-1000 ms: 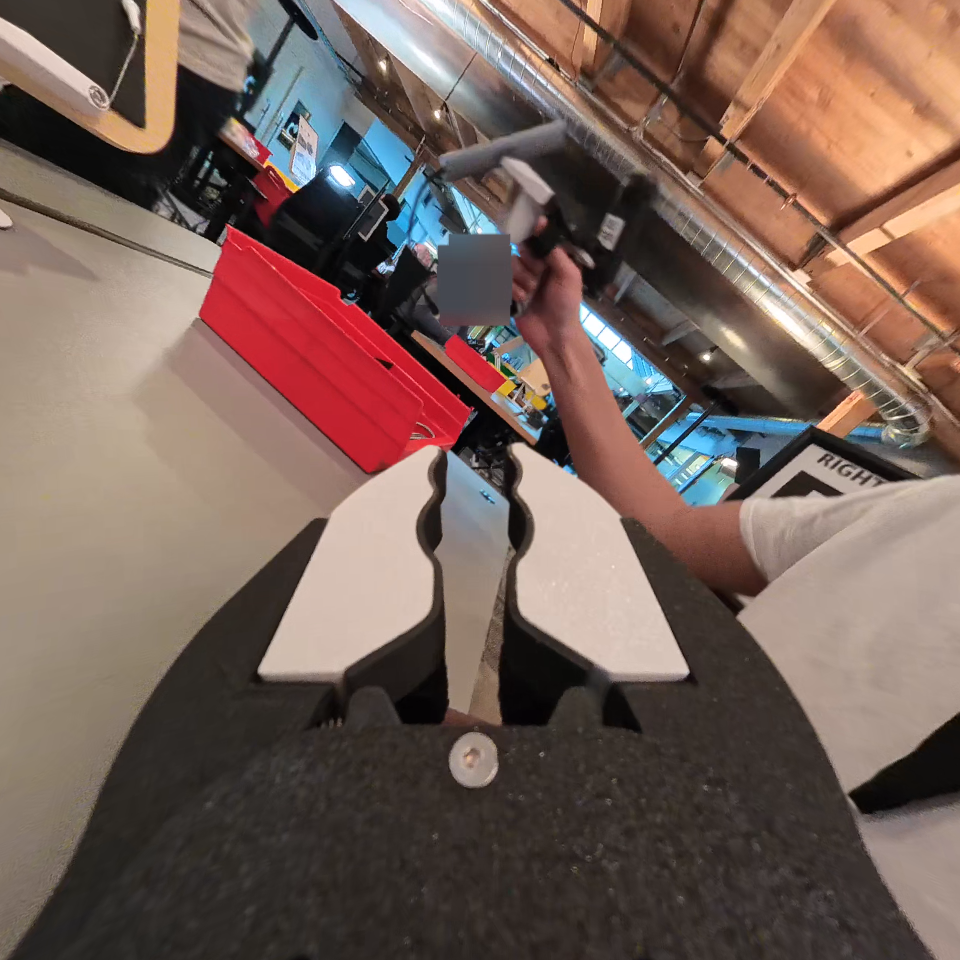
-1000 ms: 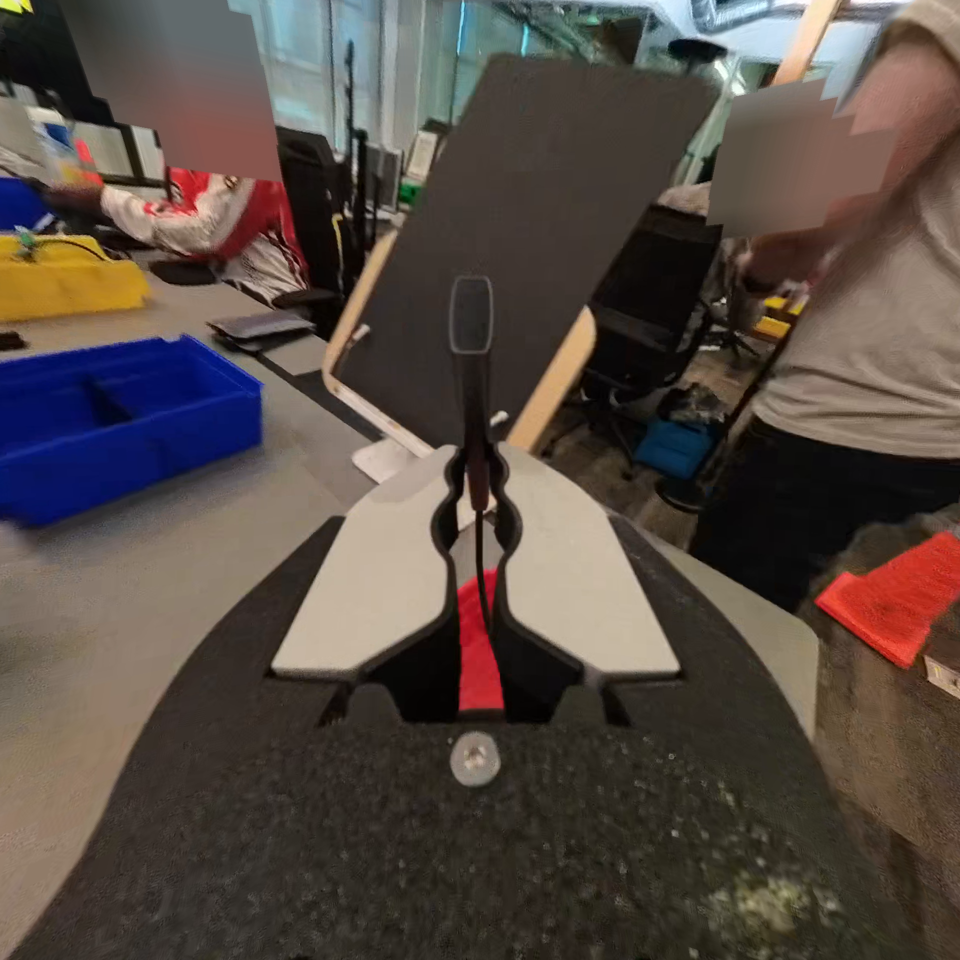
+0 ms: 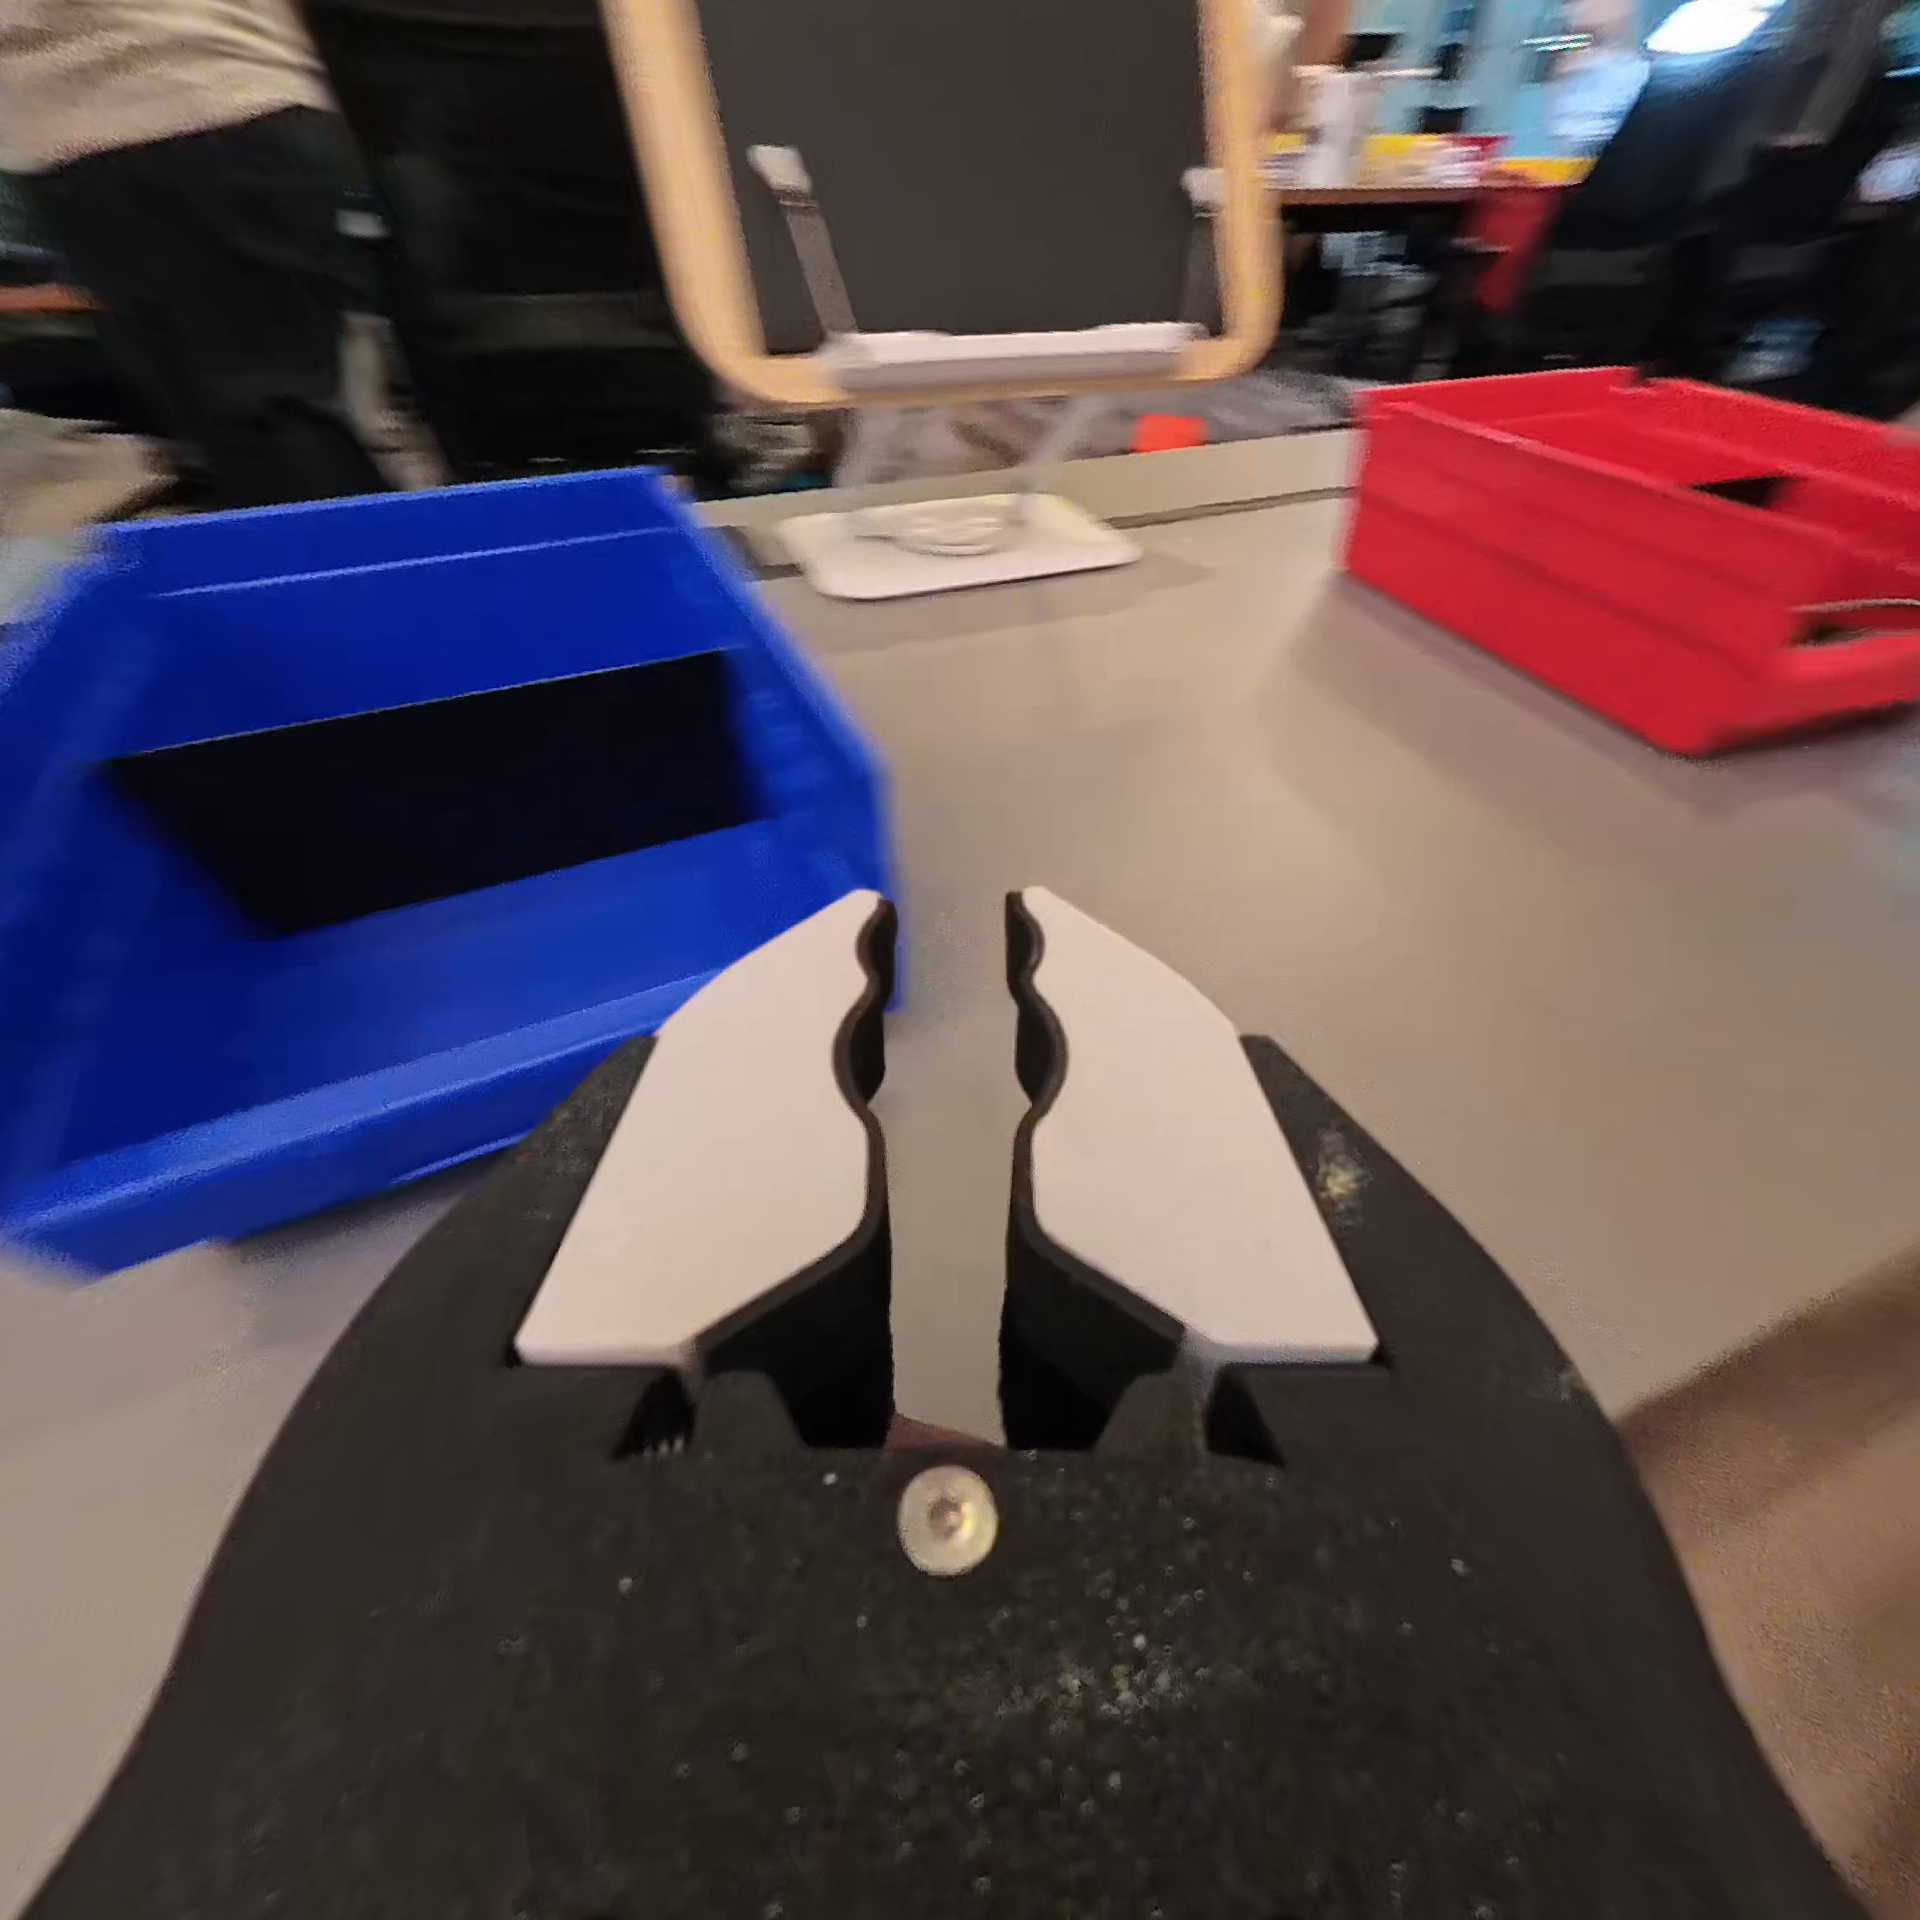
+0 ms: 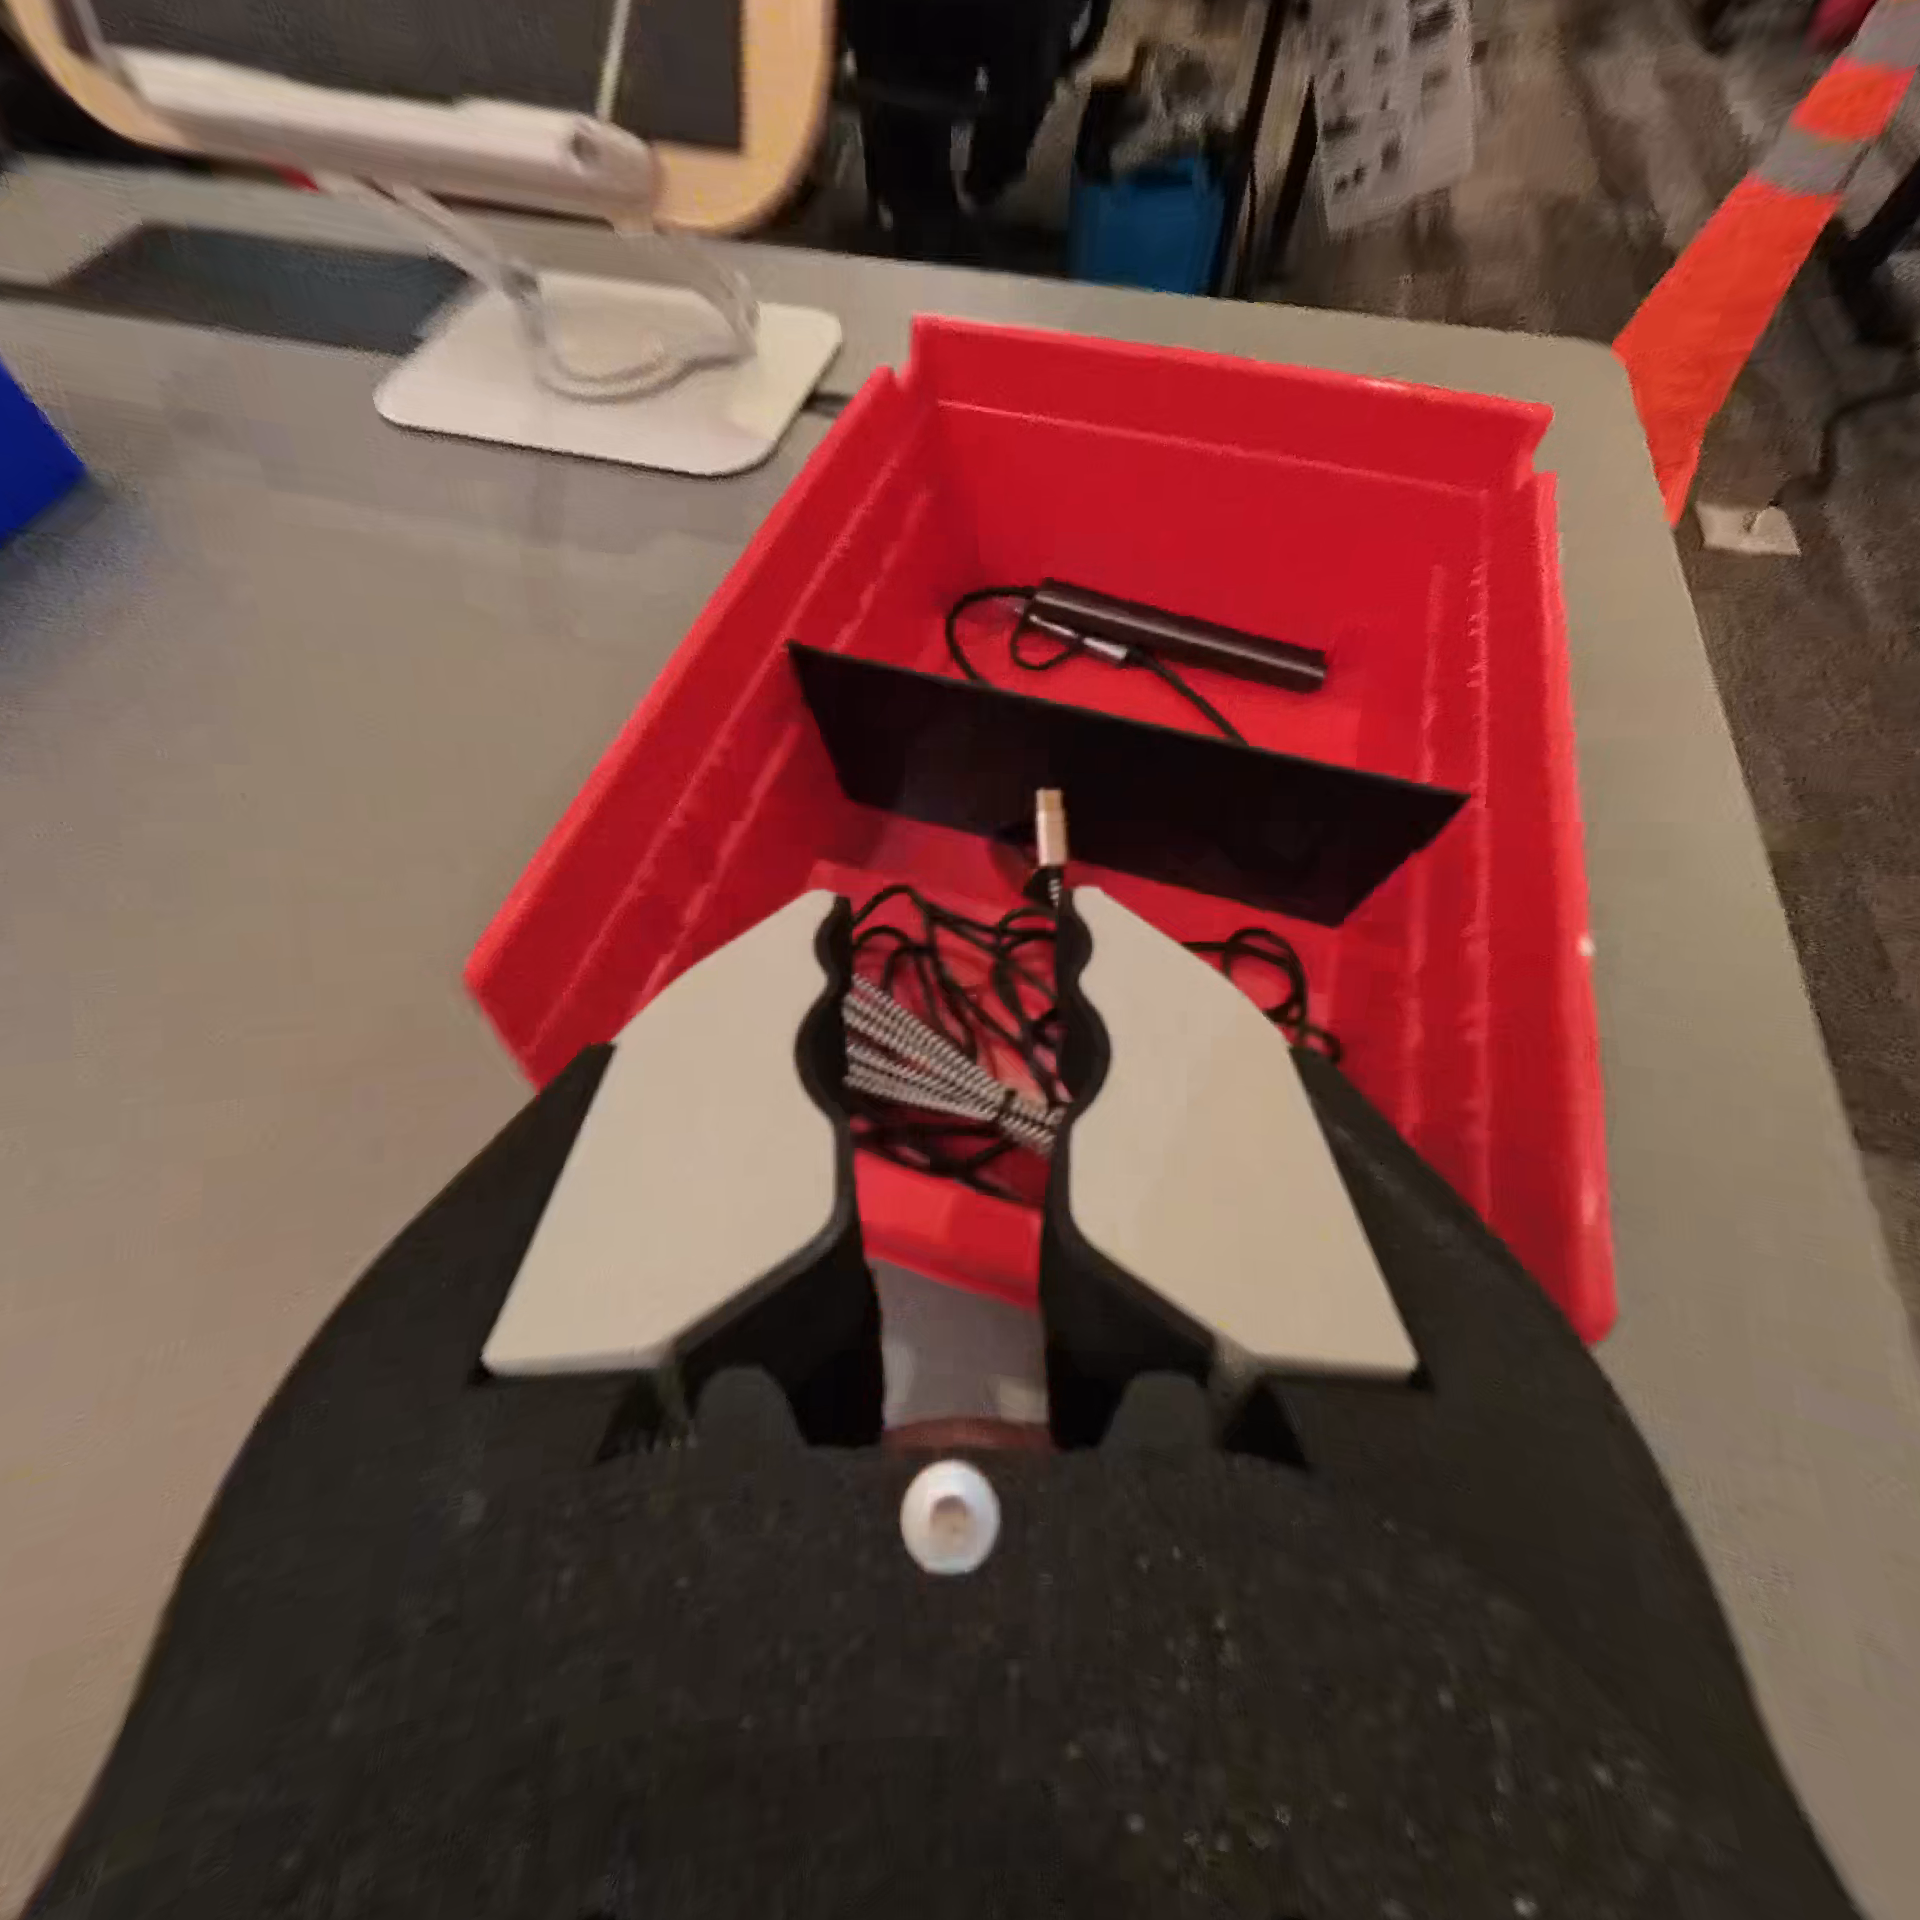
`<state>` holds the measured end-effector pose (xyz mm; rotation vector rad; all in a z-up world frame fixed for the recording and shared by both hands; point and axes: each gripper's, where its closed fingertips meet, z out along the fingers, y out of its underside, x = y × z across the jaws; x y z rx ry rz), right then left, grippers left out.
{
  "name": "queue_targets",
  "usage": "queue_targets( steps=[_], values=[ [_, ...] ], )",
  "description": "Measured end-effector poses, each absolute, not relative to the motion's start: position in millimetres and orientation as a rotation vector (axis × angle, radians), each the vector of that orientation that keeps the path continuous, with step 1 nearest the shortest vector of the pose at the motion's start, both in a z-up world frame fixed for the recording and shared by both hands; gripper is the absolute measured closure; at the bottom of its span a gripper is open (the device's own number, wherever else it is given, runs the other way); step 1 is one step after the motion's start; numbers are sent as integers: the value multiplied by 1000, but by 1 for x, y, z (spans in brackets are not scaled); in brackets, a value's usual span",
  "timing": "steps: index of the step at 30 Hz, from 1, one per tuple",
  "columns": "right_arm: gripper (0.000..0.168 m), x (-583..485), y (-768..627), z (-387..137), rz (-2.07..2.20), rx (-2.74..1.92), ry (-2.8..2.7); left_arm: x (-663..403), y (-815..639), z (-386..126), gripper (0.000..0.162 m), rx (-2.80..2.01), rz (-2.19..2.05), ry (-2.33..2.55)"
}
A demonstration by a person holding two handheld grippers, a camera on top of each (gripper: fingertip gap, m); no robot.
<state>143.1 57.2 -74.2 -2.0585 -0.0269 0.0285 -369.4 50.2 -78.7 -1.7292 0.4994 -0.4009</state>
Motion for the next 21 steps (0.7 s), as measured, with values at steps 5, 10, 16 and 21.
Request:
queue_targets(
  steps=[5, 10, 16, 21],
  values=[
    [142, 124, -16, -111, -12, -1864, 168, -456, 74, -100, 139, -1877, -119, 294],
    [138, 131, -16, -111, -80, -1868, 109, -451, 70, -112, 139, -1937, -209, 269],
    [134, 141, -14, -120, -65, -1922, 136, -454, 66, -111, 138, -1935, -165, 271],
    [132, 128, -13, -126, 18, -1958, 150, -456, 64, -127, 138, -1995, -115, 293]
  ],
)
